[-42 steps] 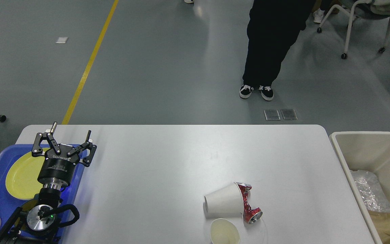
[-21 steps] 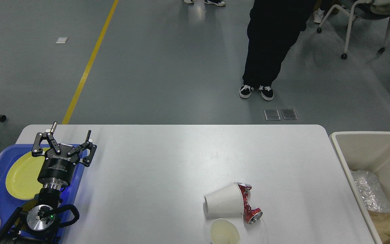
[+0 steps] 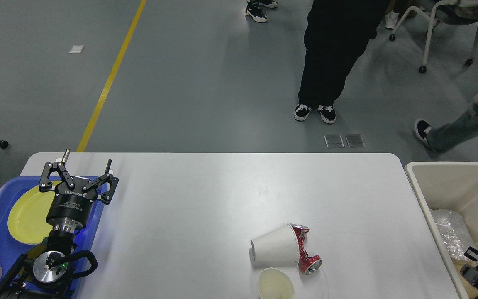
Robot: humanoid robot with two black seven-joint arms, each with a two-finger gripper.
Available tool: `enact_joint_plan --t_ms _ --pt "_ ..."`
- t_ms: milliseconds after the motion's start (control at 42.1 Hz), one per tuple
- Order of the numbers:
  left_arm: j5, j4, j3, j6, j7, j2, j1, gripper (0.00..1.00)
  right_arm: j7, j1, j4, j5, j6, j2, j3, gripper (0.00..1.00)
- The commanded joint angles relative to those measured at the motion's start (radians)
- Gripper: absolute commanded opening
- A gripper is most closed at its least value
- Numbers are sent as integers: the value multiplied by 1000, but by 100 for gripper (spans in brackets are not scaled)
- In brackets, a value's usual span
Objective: Tidy desktop
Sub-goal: 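Drop the paper ball into the bin and open the right gripper, then raise the right gripper out of the bin toward the small paper cup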
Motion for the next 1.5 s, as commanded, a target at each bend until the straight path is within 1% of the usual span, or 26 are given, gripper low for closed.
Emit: enact_joint_plan --t_ms 0,24,48,760,879,998,1140,1188,1212,1283,1402,1425,1473 --pt "0 0 0 2 0 0 0 96 0 9 0 -1 -5 1 -7 89" --pt "0 0 0 0 0 0 0 96 0 12 0 -1 -5 1 -7 99" --pt "0 0 0 0 0 0 0 96 0 14 3 -1 -4 1 -6 100" --pt "0 0 0 0 0 0 0 96 5 55 17 -4 11 -13 3 100" --pt "0 0 0 0 0 0 0 96 5 92 61 -15 15 -31 -14 100" --pt "0 0 0 0 0 0 0 96 6 201 176 -24 22 -109 -15 100" --pt "0 0 0 0 0 0 0 96 5 372 326 -91 65 -151 -76 100" --pt "0 0 0 0 0 0 0 96 3 437 378 -102 96 -152 -108 100" --pt "0 0 0 0 2 0 0 96 3 502 433 -104 135 -160 -140 100" --pt "0 0 0 0 0 0 0 96 2 618 512 -104 192 -174 -188 100" --pt "0 0 0 0 2 0 0 96 -9 790 631 -105 258 -166 -271 100" --pt "0 0 0 0 2 0 0 96 -9 863 683 -105 293 -163 -299 100" --pt "0 0 0 0 2 0 0 96 -9 940 728 -105 336 -156 -323 100"
